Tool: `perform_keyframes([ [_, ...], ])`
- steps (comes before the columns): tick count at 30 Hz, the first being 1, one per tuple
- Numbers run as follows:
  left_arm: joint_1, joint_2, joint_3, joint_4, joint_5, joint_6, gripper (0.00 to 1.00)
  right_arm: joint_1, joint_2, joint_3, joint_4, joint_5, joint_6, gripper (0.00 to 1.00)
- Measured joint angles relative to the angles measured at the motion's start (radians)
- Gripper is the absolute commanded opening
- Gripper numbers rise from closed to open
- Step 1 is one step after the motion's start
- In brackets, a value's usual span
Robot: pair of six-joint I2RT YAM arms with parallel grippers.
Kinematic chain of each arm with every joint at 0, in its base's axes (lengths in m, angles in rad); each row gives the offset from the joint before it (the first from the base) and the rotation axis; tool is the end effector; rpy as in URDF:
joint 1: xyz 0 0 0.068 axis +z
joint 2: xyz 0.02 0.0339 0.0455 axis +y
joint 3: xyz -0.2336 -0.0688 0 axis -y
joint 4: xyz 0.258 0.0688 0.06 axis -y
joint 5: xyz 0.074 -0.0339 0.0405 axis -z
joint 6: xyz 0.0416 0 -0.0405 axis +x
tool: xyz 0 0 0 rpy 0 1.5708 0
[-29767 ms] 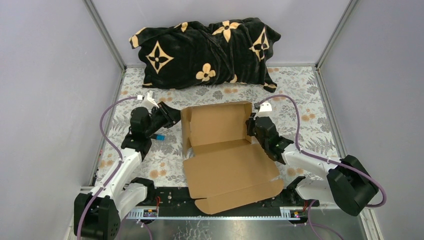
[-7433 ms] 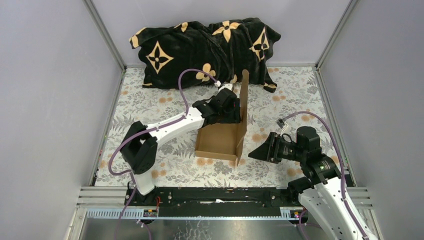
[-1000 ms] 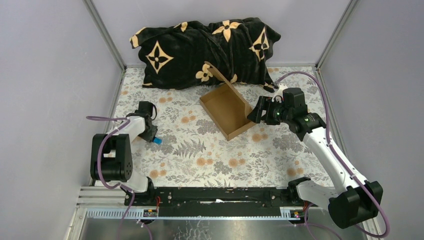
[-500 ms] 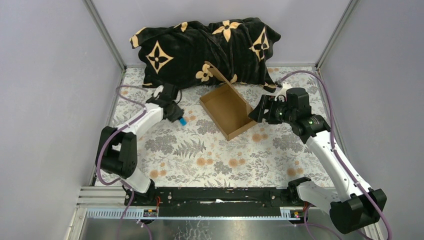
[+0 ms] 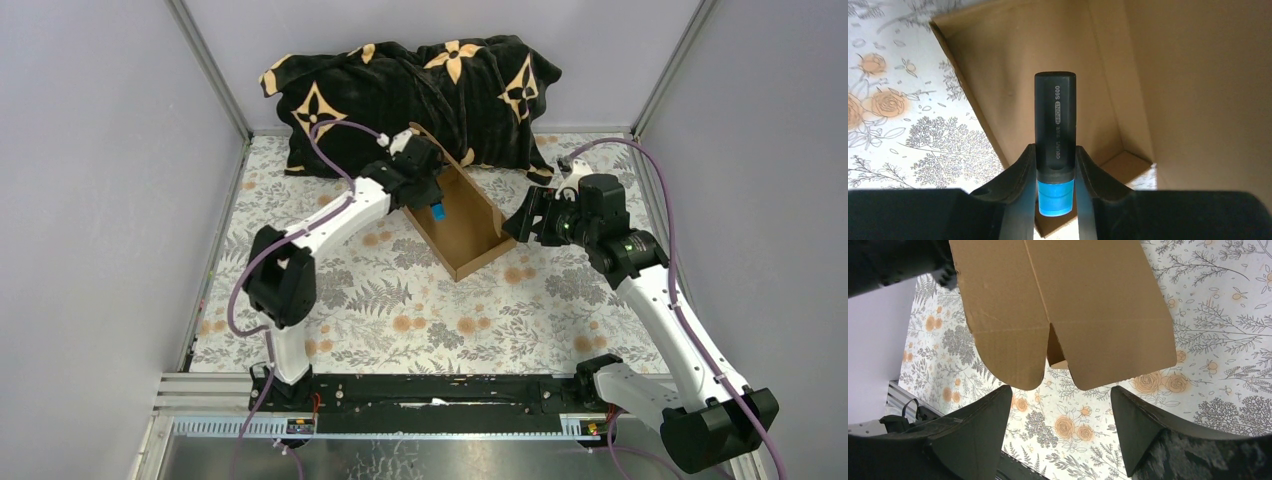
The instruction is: Fold the paper box
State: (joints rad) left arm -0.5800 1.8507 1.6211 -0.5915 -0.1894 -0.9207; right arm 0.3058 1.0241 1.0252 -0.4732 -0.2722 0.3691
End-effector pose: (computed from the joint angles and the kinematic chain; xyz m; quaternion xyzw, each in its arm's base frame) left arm 0.3620 -0.2278 0.2537 -0.1912 0.9071 -0.1842 0.3266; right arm 0.2427 0.0884 0.3215 -0.0441 0.8468 0.2805 0.4498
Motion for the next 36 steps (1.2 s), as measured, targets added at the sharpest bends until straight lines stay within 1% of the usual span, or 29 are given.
perform_keyframes([
  [4,-0.016,0.092,0.0,0.008,0.01,0.0,0.3,0.0,0.0,0.0,-0.014,0.003,-0.008,0.8],
  [5,-0.016,0.108,-0.002,0.015,0.013,0.002,0.33,0.0,0.0,0.0,-0.016,0.006,-0.01,0.8],
  [7,-0.016,0.139,-0.006,0.037,0.027,0.011,0.48,0.0,0.0,0.0,-0.016,0.012,-0.011,0.8],
  [9,-0.016,0.156,-0.015,0.07,0.045,0.026,0.66,0.0,0.0,0.0,-0.016,0.02,-0.015,0.8],
  [10,-0.016,0.158,-0.024,0.089,0.056,0.038,0.78,0.0,0.0,0.0,-0.016,0.021,-0.016,0.8],
  [11,-0.016,0.155,-0.04,0.123,0.068,0.045,0.82,0.0,0.0,0.0,-0.016,0.024,-0.018,0.81],
  [12,-0.016,0.146,-0.063,0.161,0.077,0.051,0.85,0.0,0.0,0.0,-0.016,0.025,-0.021,0.81],
  [14,-0.017,0.122,-0.106,0.208,0.087,0.069,0.86,0.0,0.0,0.0,-0.016,0.028,-0.025,0.81],
  [16,-0.017,0.099,-0.134,0.236,0.096,0.086,0.85,0.0,0.0,0.0,-0.016,0.028,-0.026,0.82],
  [20,-0.014,0.074,-0.127,0.259,0.104,0.126,0.83,0.0,0.002,0.0,-0.016,0.051,-0.026,0.84],
  [23,-0.01,0.04,-0.129,0.258,0.104,0.153,0.78,0.0,0.002,0.0,-0.016,0.081,-0.026,0.84],
  [26,0.005,-0.034,-0.148,0.258,0.097,0.182,0.71,-0.001,0.006,0.0,-0.016,0.106,-0.025,0.84],
  [27,0.011,-0.055,-0.149,0.255,0.091,0.191,0.68,-0.001,0.008,0.0,-0.016,0.113,-0.025,0.84],
  [28,0.019,-0.077,-0.149,0.256,0.082,0.202,0.61,-0.001,0.01,0.0,-0.016,0.115,-0.024,0.84],
  [30,0.034,-0.102,-0.148,0.256,0.066,0.225,0.45,-0.002,0.011,0.0,-0.016,0.122,-0.023,0.84],
  [31,0.042,-0.107,-0.148,0.255,0.056,0.237,0.34,-0.002,0.01,0.0,-0.015,0.122,-0.023,0.83],
  [32,0.05,-0.107,-0.148,0.254,0.045,0.249,0.29,-0.003,0.01,0.0,-0.015,0.123,-0.022,0.83],
  [36,0.087,-0.101,-0.184,0.243,0.01,0.272,0.29,-0.004,-0.003,0.0,-0.017,0.121,-0.023,0.82],
])
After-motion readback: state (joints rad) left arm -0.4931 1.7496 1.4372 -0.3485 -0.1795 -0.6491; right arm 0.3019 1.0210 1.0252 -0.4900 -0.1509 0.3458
